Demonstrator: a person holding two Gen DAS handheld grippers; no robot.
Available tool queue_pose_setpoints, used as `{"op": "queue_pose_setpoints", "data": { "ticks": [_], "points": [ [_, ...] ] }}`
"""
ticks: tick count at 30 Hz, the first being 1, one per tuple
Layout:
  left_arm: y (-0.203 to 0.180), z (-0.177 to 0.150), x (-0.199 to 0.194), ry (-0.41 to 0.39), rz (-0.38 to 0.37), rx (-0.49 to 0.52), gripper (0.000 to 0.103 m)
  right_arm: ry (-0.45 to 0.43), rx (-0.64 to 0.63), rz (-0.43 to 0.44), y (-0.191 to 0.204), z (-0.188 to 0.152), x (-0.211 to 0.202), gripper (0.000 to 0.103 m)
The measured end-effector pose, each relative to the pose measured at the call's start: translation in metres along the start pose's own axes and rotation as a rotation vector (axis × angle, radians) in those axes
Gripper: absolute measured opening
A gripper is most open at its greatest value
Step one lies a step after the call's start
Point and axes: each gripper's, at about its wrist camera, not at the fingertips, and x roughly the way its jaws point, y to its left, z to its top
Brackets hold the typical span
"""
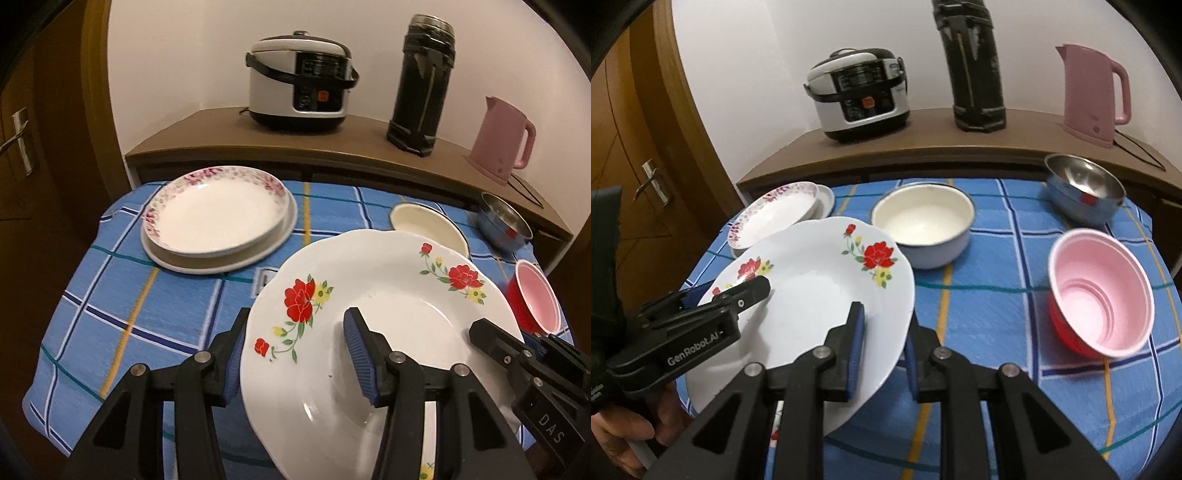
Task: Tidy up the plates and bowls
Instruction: 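Carry the red-flower plate with the right tool onto the plate stack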
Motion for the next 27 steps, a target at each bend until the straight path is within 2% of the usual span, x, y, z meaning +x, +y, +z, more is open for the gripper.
{"op": "queue_pose_setpoints", "data": {
  "ticks": [27],
  "points": [
    [0.069, 0.052, 0.017, -0.052, 0.112, -0.078, 0.053, -0.013, -0.085, 0.064, 0.063, 0.055, 0.052, 0.020]
  ]
}}
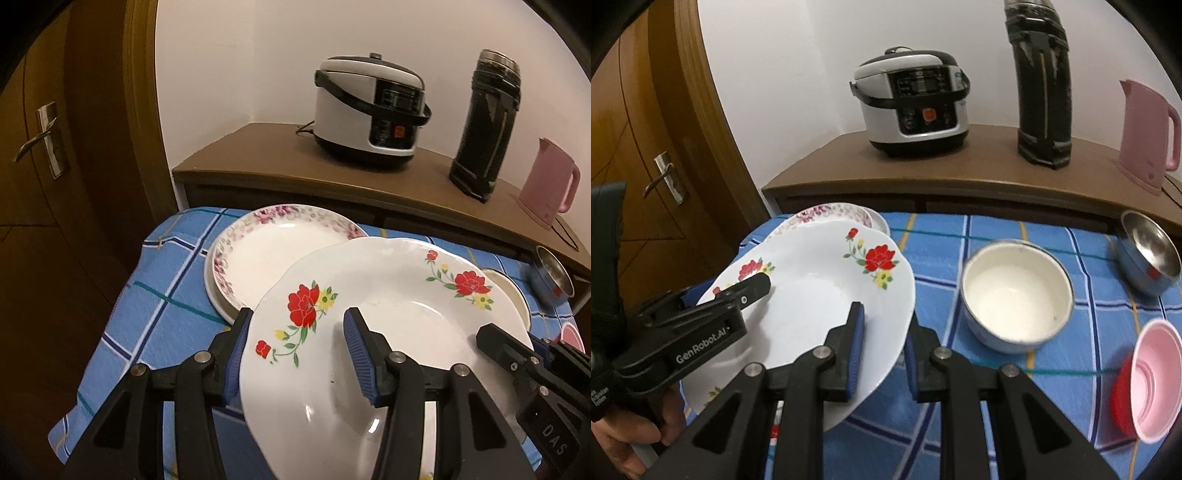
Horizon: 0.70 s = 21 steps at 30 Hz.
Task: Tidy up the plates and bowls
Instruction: 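Carry the red-flower plate with the right tool onto the plate stack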
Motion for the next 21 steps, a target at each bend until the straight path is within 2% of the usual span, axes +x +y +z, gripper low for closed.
{"op": "queue_pose_setpoints", "data": {
  "ticks": [21],
  "points": [
    [0.045, 0.043, 0.051, -0.019, 0.052, -0.081, 0.053, -0.012, -0.010, 0.018, 0.023, 0.054, 0.066, 0.020]
  ]
}}
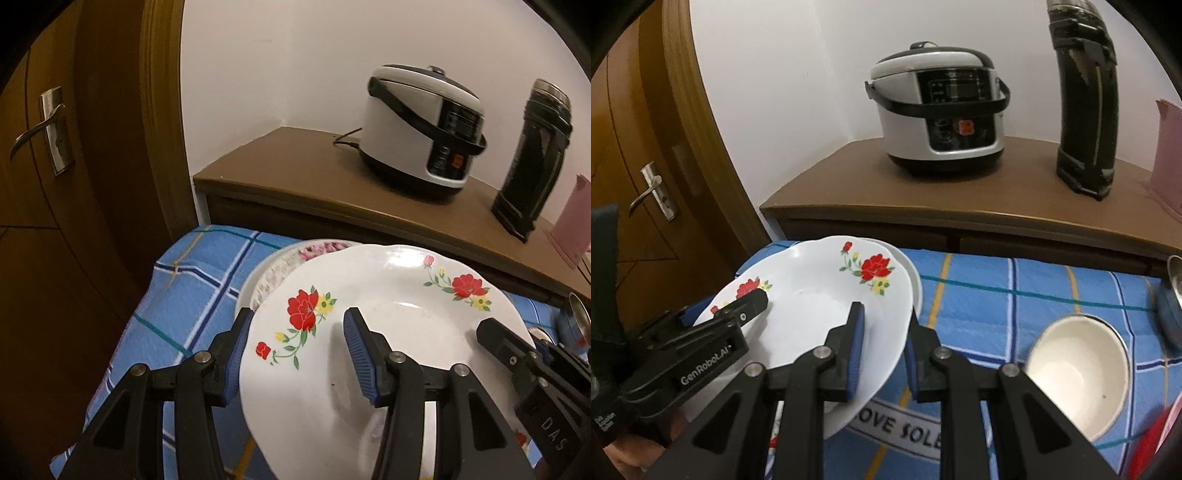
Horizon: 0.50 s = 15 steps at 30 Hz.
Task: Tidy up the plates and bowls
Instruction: 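Carry the red-flower plate with the right tool onto the plate stack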
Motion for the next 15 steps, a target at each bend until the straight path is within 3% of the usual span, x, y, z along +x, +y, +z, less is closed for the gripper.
{"op": "queue_pose_setpoints", "data": {
  "ticks": [15],
  "points": [
    [0.015, 0.013, 0.050, 0.014, 0.041, -0.017, 0.053, 0.028, 0.005, -0.007, -0.002, 0.009, 0.059, 0.020]
  ]
}}
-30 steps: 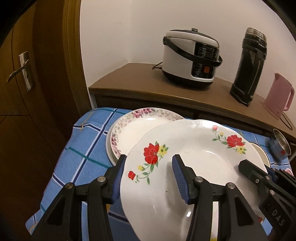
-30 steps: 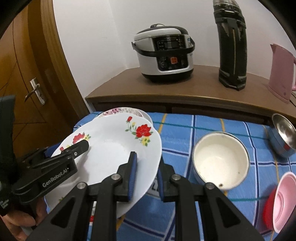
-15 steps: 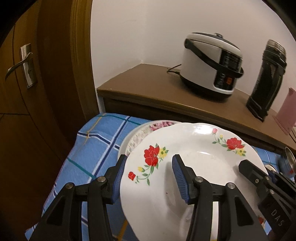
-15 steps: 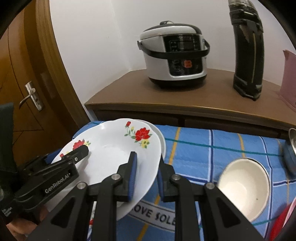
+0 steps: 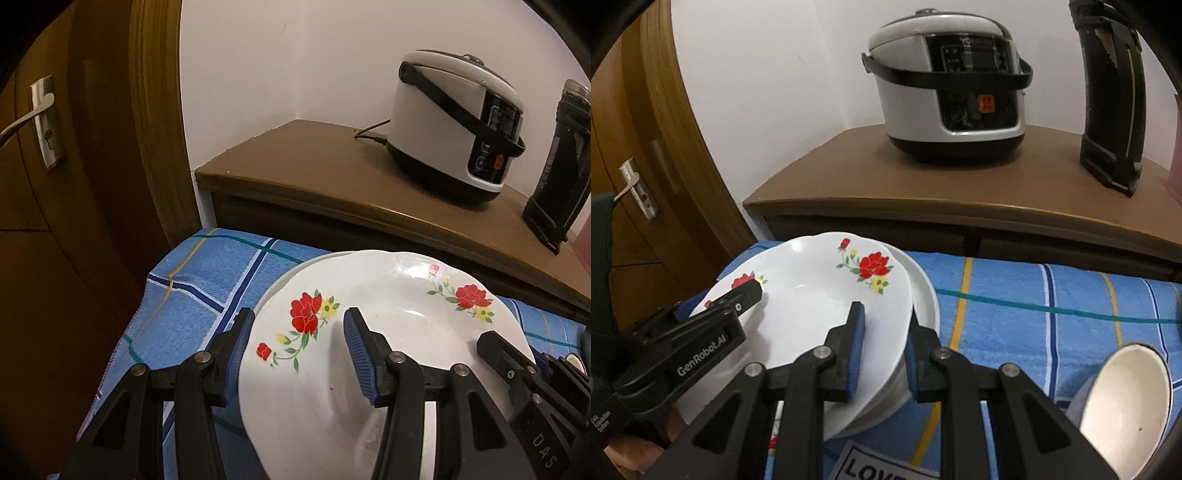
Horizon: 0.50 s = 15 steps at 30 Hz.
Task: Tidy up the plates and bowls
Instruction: 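Carry the red-flower plate with the right tool onto the plate stack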
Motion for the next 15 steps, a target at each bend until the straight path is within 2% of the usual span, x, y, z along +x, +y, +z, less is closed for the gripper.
{"op": "queue_pose_setpoints", "data": {
  "ticks": [15],
  "points": [
    [0.004, -0.003, 0.012, 0.006, 0.011, -0.017, 0.053, 0.003, -0.020, -0.015, 0.005, -0.004, 0.014, 0.021]
  ]
}}
